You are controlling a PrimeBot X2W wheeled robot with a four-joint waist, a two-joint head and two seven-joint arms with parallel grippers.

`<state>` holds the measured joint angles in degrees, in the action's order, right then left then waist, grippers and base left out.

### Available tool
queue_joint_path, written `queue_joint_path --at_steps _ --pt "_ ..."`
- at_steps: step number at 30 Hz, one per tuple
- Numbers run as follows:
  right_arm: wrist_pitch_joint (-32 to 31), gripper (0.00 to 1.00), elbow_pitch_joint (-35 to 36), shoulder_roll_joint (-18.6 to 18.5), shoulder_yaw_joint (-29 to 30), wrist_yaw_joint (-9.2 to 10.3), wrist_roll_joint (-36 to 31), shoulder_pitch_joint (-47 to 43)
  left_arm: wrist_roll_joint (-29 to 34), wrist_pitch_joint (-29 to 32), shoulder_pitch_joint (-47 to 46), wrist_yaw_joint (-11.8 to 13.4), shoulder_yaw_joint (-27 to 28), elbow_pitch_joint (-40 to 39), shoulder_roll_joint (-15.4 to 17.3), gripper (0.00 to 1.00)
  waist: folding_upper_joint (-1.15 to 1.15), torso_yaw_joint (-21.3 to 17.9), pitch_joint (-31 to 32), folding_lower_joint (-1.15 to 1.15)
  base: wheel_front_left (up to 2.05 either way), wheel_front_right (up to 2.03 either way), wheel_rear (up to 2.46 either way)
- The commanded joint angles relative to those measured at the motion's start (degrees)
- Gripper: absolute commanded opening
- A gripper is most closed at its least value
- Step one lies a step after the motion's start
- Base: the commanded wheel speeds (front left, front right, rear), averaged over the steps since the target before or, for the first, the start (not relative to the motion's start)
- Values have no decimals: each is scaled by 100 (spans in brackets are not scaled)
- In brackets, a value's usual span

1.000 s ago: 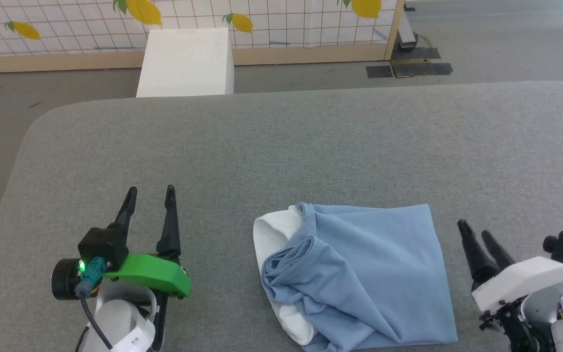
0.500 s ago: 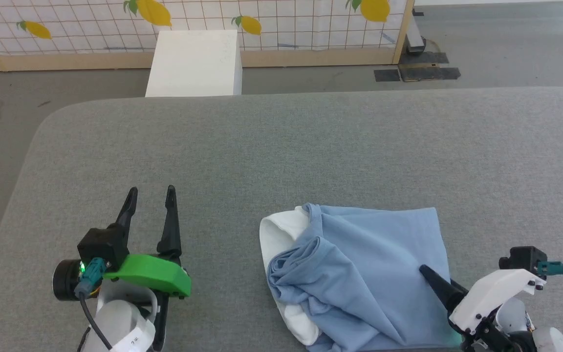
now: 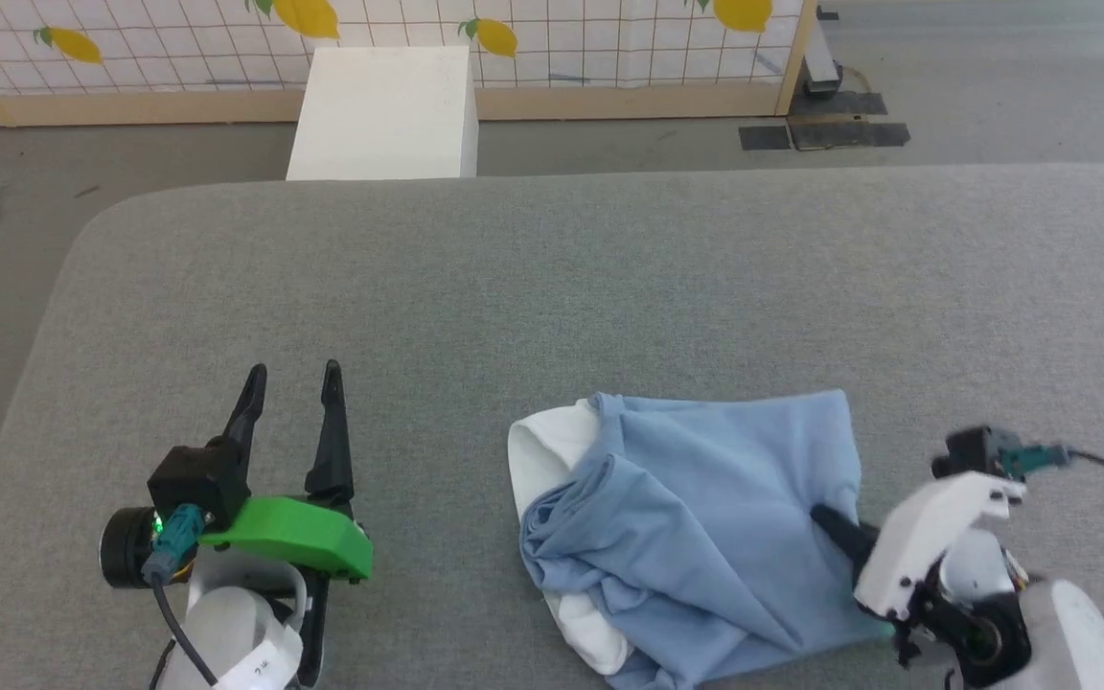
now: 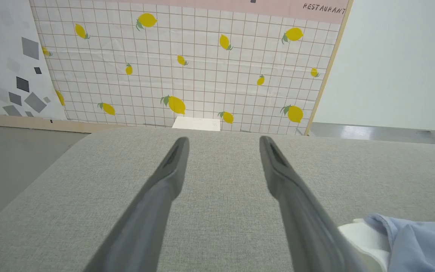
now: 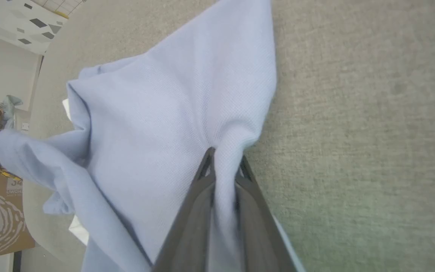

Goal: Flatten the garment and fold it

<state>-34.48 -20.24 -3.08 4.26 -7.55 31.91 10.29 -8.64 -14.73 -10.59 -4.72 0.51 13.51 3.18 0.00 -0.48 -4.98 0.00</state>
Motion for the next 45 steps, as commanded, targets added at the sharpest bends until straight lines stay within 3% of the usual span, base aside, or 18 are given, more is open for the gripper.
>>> queue_joint_path --at_steps 1,4,10,21,26,32,45 --pt "-60 0 222 16 -150 6 -241 212 -27 -27 37 20 18 -46 -28 100 0 -47 -33 0 0 0 0" --pt "-179 0 688 -202 -609 6 -795 440 -20 -27 30 26 28 -88 -29 100 0 -150 -83 0 0 0 0" --pt "-245 0 1281 -1062 -1757 6 -1637 1151 19 -27 -25 37 85 -207 -29 100 0 -540 -252 0 0 0 0" --pt "272 0 971 -2347 -2790 6 -1795 2503 195 -27 -361 3 111 -420 33 100 0 -1649 -848 0 0 0 0" --pt "773 0 406 -2811 -2758 6 -1817 2945 310 -27 -609 -15 65 -551 155 100 0 -2082 -1302 0 0 0 0" --pt "1433 0 -489 -3121 -2376 6 -1989 3358 456 60 -908 -39 -7 -708 405 100 0 -2362 -1872 0 0 0 0" --pt "3066 0 -2441 -3582 -688 6 -3176 3921 639 605 -1289 -67 -220 -1360 720 100 0 -2012 -2756 0 0 0 0"
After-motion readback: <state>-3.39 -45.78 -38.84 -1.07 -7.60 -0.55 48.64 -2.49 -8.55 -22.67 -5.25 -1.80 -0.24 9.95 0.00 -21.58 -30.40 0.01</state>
